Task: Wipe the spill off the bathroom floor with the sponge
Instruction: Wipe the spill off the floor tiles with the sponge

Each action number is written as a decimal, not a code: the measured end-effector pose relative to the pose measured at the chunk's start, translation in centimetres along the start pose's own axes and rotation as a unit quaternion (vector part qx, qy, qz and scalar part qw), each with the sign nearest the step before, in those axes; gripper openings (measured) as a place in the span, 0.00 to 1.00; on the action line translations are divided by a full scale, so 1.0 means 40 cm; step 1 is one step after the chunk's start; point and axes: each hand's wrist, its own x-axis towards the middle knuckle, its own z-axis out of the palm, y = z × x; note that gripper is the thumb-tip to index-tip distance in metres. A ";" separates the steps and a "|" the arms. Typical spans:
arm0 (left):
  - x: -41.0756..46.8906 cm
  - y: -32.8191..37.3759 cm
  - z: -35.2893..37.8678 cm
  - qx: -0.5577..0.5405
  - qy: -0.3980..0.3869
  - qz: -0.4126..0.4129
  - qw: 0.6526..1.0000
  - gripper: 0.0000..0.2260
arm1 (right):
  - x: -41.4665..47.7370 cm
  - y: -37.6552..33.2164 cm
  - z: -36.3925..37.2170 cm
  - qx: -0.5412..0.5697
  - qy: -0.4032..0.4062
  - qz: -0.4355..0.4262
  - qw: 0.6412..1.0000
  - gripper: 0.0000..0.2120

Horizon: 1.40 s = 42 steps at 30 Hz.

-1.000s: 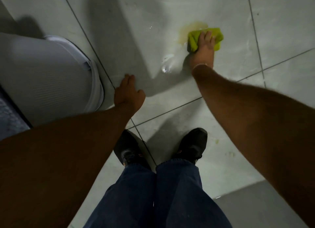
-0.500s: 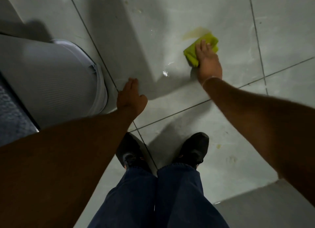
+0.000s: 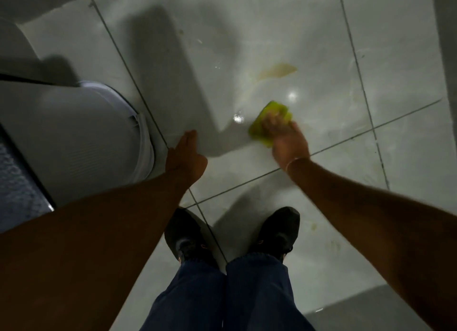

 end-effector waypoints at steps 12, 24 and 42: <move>-0.014 0.036 -0.035 -0.037 0.021 -0.021 0.999 0.35 | 0.099 -0.284 -0.011 -0.017 -0.060 -0.135 0.989 0.26; -0.020 0.012 -0.077 0.036 0.018 0.016 0.999 0.34 | 0.376 0.012 -0.242 -0.040 0.030 0.085 0.995 0.29; -0.019 0.005 -0.035 -0.011 0.014 0.008 1.000 0.34 | 0.311 0.174 -0.222 0.099 0.047 0.182 0.977 0.34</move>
